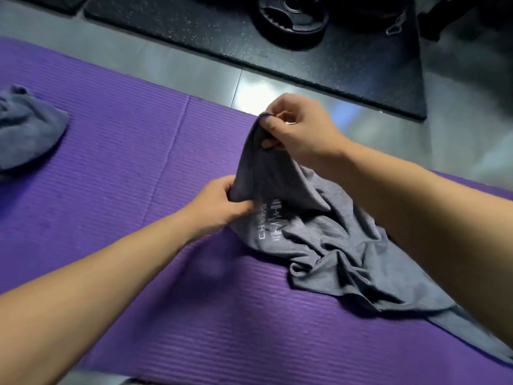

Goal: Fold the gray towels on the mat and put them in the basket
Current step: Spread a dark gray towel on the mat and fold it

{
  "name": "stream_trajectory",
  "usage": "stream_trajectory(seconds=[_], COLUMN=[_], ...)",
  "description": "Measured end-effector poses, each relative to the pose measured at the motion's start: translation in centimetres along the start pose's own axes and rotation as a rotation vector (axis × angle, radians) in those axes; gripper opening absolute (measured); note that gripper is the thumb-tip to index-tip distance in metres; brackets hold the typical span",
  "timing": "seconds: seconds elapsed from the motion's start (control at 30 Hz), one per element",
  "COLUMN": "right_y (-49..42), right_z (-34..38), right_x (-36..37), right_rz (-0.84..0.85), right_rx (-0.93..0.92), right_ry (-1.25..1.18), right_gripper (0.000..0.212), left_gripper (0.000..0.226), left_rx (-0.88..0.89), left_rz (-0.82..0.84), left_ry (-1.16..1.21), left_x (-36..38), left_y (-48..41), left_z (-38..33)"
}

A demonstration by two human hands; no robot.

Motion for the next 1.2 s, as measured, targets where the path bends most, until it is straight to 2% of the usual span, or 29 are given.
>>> stream_trajectory(seconds=[0.07, 0.13, 0.2, 0.27, 0.4, 0.5, 0.67, 0.77, 0.87, 0.97, 1.2], right_y=[-1.3, -2.8, -4.6, -6.5, -9.8, -11.7, -13.2, -14.1, -14.8, -15.4, -15.5], right_z=[0.0, -0.3, -1.3, -2.4, -3.4, -3.6, -3.9, -4.3, -4.6, -4.5, -4.6], right_x=[-0.9, -1.0, -0.5, 0.4, 3.3, 6.4, 9.7, 10.4, 11.2, 12.9, 13.9], right_rz=[-0.076, -0.122, -0.151, -0.176, -0.175, -0.131, -0.085, -0.097, -0.095, -0.061, -0.113], right_rx=[-0.015, -0.018, 0.012, 0.053, 0.098, 0.098, 0.149, 0.177, 0.176, 0.159, 0.146], right_ry=[-0.005, 0.021, 0.023, 0.0, 0.005, 0.108, 0.299, 0.306, 0.326, 0.374, 0.371], right_gripper=[0.018, 0.018, 0.017, 0.014, 0.009, 0.013, 0.007, 0.007, 0.012, 0.018, 0.018], left_gripper=[0.021, 0.02, 0.011, 0.013, 0.023, 0.032, 0.036, 0.012, 0.012, 0.032, 0.056], left_rx=[-0.053, -0.075, -0.055, -0.031, -0.11, -0.208, -0.357, -0.344, -0.339, -0.445, -0.478], left_rz=[0.082, 0.047, -0.071, -0.233, -0.457, -0.422, -0.094, -0.218, -0.408, -0.491, -0.441], left_ry=[-0.07, -0.026, 0.172, 0.321, 0.309, 0.146, 0.173, 0.246, 0.335, 0.093, -0.494], left_x=[0.5, -0.2, -1.7, -4.2, -8.8, -8.5, -5.3, -6.6, -9.0, -11.0, -13.5], left_y=[0.8, 1.7, 3.2, 4.8, 8.5, 10.6, 11.7, 13.4, 15.9, 18.0, 18.5], left_z=[2.8, 4.4, 4.6, 4.4, 7.5, 10.0, 12.2, 12.6, 13.1, 14.6, 13.4])
Point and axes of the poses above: each hand's wrist, its own y-axis away from the middle knuckle, its own x-axis out of the palm, z = x × y, the point moved 9 cm from there along -y, towards the middle knuckle, and after that the axes turned 8 degrees about z, right-handed, at the moved point
